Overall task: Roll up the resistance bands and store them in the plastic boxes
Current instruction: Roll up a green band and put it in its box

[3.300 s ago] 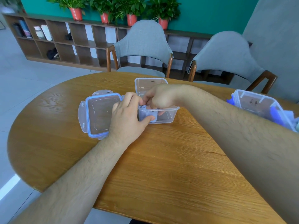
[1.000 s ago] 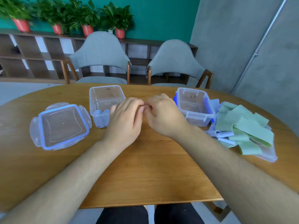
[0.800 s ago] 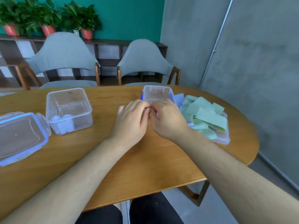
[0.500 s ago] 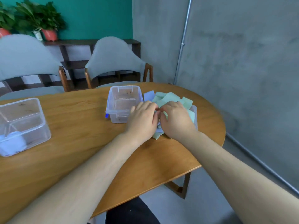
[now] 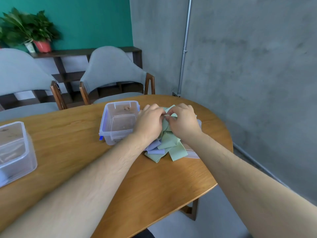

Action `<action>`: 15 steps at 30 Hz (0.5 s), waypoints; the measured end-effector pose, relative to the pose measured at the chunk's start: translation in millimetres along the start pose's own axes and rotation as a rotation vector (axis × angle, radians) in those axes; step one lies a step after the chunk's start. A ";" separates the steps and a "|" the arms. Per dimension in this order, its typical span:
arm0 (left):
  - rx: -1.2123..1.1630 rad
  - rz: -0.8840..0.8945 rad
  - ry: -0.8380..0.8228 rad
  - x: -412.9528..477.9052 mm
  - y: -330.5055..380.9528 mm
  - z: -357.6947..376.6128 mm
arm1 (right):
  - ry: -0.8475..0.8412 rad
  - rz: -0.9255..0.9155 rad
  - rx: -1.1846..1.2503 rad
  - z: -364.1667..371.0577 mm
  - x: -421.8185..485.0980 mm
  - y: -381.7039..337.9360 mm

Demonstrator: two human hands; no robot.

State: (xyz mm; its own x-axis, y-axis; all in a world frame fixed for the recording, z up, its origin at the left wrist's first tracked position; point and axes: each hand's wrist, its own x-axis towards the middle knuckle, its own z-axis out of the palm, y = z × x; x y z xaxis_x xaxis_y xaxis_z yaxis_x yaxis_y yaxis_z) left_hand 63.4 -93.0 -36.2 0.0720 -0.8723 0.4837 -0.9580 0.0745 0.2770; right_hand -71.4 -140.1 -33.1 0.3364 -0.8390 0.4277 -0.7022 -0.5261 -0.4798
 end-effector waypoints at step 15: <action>-0.796 -0.161 0.407 55.9 62.9 -117.2 | 0.237 -0.141 0.565 -118.9 44.6 -76.5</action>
State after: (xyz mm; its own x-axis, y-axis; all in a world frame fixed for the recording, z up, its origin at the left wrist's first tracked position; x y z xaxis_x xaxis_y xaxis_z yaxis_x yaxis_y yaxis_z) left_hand 39.8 -80.4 105.6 0.4252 -0.6744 0.6036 -0.4637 0.4104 0.7852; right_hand -77.2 -120.7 113.7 0.2082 -0.7368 0.6433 -0.1996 -0.6759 -0.7095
